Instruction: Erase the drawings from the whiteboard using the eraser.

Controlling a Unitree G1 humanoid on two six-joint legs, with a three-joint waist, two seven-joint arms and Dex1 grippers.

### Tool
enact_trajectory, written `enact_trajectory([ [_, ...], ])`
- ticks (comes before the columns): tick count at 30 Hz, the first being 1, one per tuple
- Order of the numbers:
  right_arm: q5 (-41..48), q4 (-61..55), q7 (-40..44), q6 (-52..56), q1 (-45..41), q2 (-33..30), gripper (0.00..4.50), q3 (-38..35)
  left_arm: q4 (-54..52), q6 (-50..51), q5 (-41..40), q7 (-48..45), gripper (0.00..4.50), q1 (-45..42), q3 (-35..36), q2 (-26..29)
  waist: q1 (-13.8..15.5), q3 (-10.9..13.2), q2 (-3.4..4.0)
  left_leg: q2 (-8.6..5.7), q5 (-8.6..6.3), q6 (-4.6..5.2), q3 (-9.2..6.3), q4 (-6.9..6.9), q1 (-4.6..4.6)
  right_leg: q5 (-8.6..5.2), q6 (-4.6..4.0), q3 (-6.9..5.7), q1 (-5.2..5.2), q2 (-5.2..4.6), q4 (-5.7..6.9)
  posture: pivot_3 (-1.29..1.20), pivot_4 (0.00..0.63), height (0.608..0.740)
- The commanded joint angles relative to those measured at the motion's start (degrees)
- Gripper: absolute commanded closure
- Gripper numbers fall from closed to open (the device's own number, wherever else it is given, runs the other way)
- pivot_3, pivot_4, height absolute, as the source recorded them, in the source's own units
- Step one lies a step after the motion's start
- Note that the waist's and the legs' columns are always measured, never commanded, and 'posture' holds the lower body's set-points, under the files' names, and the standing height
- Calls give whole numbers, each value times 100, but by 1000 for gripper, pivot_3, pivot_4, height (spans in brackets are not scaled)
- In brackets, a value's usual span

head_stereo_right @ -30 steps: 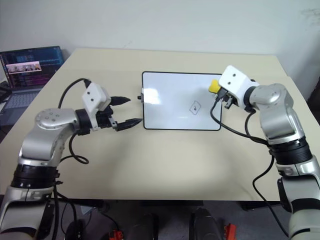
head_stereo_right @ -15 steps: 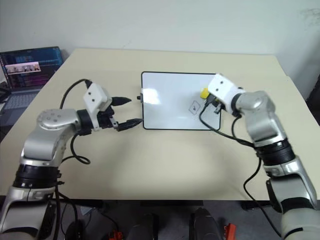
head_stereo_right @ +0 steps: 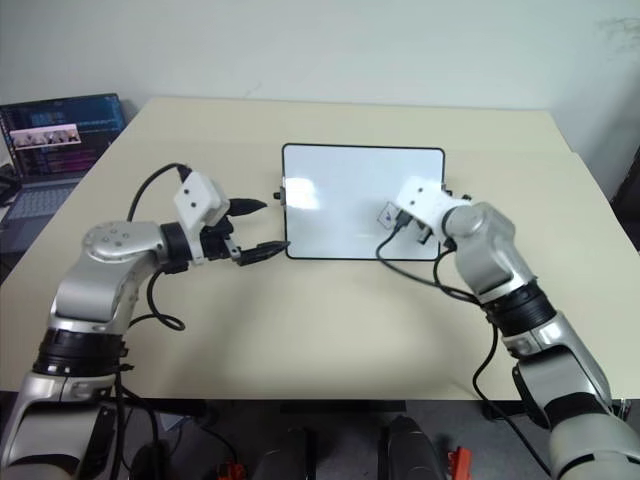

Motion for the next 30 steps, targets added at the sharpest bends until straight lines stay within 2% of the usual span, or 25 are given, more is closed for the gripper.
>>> enact_trajectory([
  [1,-36,-387,274,143,142,44,3379,226,-147,-78,-31,-3,0,-53,108,37,0,0,0,0,0,0,1,1,0,0,0,0,0,0,0,0,150,740],
  [5,-62,-429,334,199,107,107,3379,257,-144,-82,-31,6,0,-55,105,27,5,0,0,0,0,0,-1,6,0,0,0,0,0,0,2,0,150,740],
  [9,-109,-24,41,115,-202,157,3379,15,-116,-98,-19,11,0,-76,89,12,2,1,1,0,0,0,-1,6,-1,0,0,-1,0,0,2,0,150,740],
  [13,-217,867,-843,78,-769,333,3379,-424,-106,-110,-16,16,0,-87,82,-4,-2,0,1,0,1,0,0,7,0,1,0,1,0,0,3,0,150,740],
  [17,-246,1207,-1101,44,-961,378,3379,-510,-108,-108,-11,17,0,-93,82,-5,15,-1,-2,0,1,-1,-2,8,0,1,0,-2,1,0,3,0,150,740],
  [21,-229,1029,-892,69,-849,400,3379,-374,-131,-97,-16,20,0,-76,98,11,9,-1,-2,0,0,0,-1,6,0,2,-1,-1,2,0,3,0,150,740],
  [26,-112,186,242,82,-349,99,3380,238,-131,-100,-13,35,0,-79,104,7,7,-2,-2,0,0,0,-2,6,0,1,0,-3,2,1,3,0,150,740],
  [30,-118,-273,848,-20,-59,-194,3380,495,-108,-112,-10,34,0,-96,97,-1,2,-1,-2,0,0,0,-3,9,0,1,0,-2,2,1,4,0,150,740],
])
